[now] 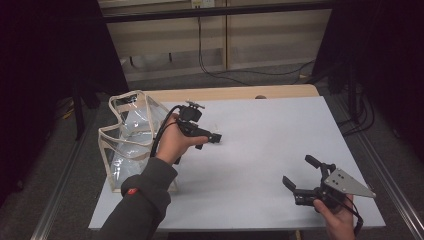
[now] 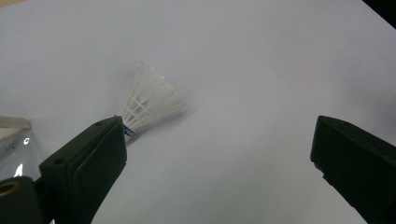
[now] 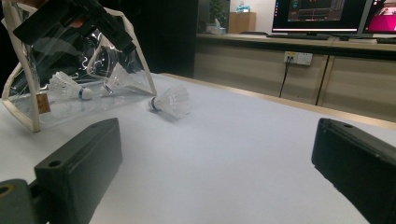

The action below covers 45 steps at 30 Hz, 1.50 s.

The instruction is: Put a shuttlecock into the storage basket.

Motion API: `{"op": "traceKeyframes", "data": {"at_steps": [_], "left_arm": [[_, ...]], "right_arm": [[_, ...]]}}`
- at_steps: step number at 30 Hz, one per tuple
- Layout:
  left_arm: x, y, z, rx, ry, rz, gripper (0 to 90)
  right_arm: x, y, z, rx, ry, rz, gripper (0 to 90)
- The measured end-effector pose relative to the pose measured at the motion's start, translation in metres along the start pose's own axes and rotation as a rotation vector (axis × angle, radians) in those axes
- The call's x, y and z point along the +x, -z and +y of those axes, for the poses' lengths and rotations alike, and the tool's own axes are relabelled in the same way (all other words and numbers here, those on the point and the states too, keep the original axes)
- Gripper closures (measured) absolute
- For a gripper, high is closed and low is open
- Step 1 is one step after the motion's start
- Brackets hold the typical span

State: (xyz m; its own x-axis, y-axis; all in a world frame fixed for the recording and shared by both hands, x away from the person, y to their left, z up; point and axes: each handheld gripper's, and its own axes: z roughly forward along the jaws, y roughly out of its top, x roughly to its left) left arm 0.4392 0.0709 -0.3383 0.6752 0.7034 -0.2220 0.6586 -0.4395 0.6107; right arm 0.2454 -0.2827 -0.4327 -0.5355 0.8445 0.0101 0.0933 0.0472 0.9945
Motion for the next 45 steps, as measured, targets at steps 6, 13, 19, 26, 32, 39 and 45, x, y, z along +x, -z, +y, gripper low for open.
{"op": "traceKeyframes", "data": {"at_steps": [6, 13, 19, 26, 32, 39, 45], "left_arm": [[0.003, -0.005, -0.002, -0.005, 0.002, 0.004, 4.3], [0.007, -0.012, -0.005, -0.009, 0.018, 0.016, 4.8], [0.008, -0.018, -0.007, -0.004, 0.005, 0.032, 5.6], [0.008, -0.025, -0.008, 0.013, -0.007, 0.035, 6.2], [0.010, -0.031, -0.009, 0.016, -0.001, 0.035, 6.6], [0.010, -0.038, -0.008, 0.018, 0.006, 0.042, 6.8], [0.011, -0.044, -0.007, 0.008, 0.021, 0.058, 7.3]], "right_arm": [[0.000, 0.000, 0.000, 0.000, 0.001, 0.001, 1.8], [0.001, 0.000, 0.000, 0.002, 0.002, 0.004, 1.8], [0.000, 0.000, 0.000, -0.002, 0.001, 0.003, 1.8], [0.000, 0.000, 0.001, -0.003, 0.002, 0.004, 1.8], [0.000, 0.000, 0.001, -0.003, 0.002, 0.003, 1.8], [0.000, 0.000, 0.001, -0.003, 0.002, 0.006, 1.8], [0.001, 0.000, 0.001, -0.003, 0.001, 0.006, 1.8]]}}
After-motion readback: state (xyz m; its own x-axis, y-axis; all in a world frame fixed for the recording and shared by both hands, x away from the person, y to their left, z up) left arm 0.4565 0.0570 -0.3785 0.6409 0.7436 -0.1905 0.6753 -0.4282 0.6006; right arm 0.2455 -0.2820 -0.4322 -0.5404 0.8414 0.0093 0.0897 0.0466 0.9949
